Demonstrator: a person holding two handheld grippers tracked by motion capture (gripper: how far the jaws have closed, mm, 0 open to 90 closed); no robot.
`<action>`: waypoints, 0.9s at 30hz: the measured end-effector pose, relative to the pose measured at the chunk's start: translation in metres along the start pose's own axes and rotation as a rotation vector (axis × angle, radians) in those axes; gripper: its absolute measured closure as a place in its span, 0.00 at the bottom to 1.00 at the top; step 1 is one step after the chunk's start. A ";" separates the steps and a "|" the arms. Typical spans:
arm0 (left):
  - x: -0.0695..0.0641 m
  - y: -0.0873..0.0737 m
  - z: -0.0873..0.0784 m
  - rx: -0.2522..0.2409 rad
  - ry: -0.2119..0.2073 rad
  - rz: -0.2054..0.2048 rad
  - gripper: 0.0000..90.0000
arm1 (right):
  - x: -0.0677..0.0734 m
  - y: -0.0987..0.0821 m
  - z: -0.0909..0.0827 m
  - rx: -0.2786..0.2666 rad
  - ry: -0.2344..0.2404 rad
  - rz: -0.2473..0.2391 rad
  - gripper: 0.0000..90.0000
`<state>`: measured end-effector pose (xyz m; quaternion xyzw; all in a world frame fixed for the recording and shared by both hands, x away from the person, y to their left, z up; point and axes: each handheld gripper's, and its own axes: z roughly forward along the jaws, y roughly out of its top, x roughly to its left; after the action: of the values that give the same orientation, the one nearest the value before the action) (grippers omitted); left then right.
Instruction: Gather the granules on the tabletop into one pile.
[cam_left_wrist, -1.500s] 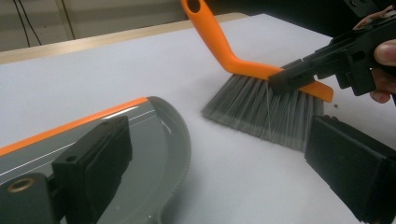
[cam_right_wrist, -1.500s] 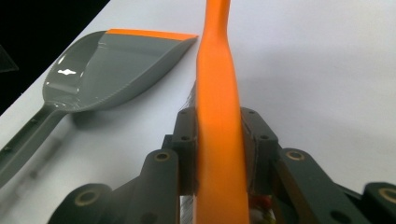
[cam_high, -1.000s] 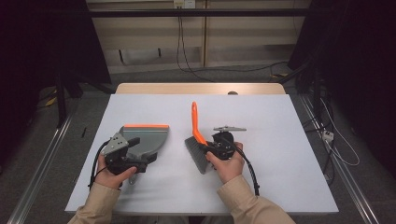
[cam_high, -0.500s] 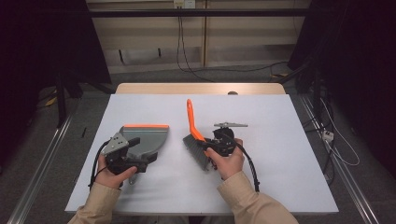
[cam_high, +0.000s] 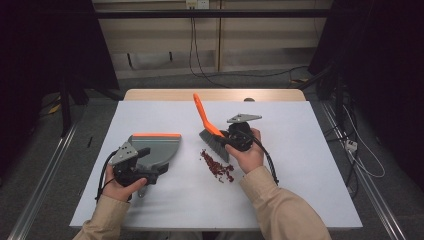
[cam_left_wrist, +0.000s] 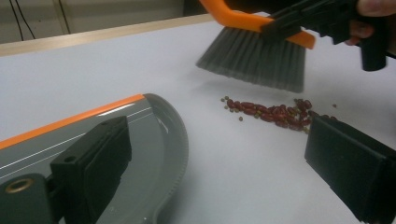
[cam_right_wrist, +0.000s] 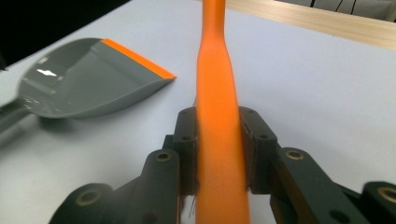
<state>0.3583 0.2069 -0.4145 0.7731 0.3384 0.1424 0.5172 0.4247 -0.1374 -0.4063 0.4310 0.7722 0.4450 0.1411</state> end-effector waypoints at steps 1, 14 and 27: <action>0.000 0.000 0.000 -0.001 0.001 -0.004 0.08 | -0.003 0.001 0.005 0.004 0.012 -0.024 0.79; 0.004 -0.003 0.000 0.005 0.012 -0.025 0.08 | 0.001 0.005 0.028 0.081 0.106 -0.353 0.79; 0.002 -0.002 -0.001 0.004 0.015 -0.016 0.08 | 0.017 -0.009 -0.004 0.143 0.145 -0.443 0.79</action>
<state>0.3586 0.2089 -0.4162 0.7703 0.3486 0.1433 0.5143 0.4078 -0.1282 -0.4088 0.2269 0.8855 0.3772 0.1488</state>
